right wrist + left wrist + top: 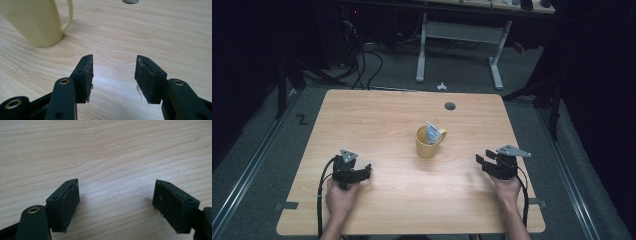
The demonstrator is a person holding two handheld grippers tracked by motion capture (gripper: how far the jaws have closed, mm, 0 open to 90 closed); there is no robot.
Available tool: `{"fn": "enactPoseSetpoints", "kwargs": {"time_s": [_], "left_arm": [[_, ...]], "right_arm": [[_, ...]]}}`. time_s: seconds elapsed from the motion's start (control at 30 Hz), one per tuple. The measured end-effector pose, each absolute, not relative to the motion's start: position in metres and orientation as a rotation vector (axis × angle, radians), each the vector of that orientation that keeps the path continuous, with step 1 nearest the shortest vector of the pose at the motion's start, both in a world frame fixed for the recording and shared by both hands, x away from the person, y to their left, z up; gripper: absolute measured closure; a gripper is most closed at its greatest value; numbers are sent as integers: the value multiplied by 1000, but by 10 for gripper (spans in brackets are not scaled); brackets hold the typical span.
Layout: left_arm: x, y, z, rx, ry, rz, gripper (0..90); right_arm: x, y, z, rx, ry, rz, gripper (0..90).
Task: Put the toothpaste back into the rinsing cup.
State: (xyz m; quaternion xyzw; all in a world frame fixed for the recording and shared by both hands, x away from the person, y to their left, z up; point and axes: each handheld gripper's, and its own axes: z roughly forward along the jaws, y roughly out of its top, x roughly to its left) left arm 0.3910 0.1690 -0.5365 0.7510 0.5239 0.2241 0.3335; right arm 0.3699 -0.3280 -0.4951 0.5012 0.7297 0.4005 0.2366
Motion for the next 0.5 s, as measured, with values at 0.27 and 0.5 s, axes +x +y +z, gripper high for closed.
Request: {"fn": "enactPoseSetpoints", "kwargs": {"time_s": [0.27, 0.5], "left_arm": [[391, 169, -537, 1961, 1368, 585, 218], [391, 169, -536, 1961, 1368, 584, 218]], "right_arm": [[377, -325, -504, 1372, 2030, 1041, 489], [382, -325, -511, 1393, 2047, 1001, 487]]}}
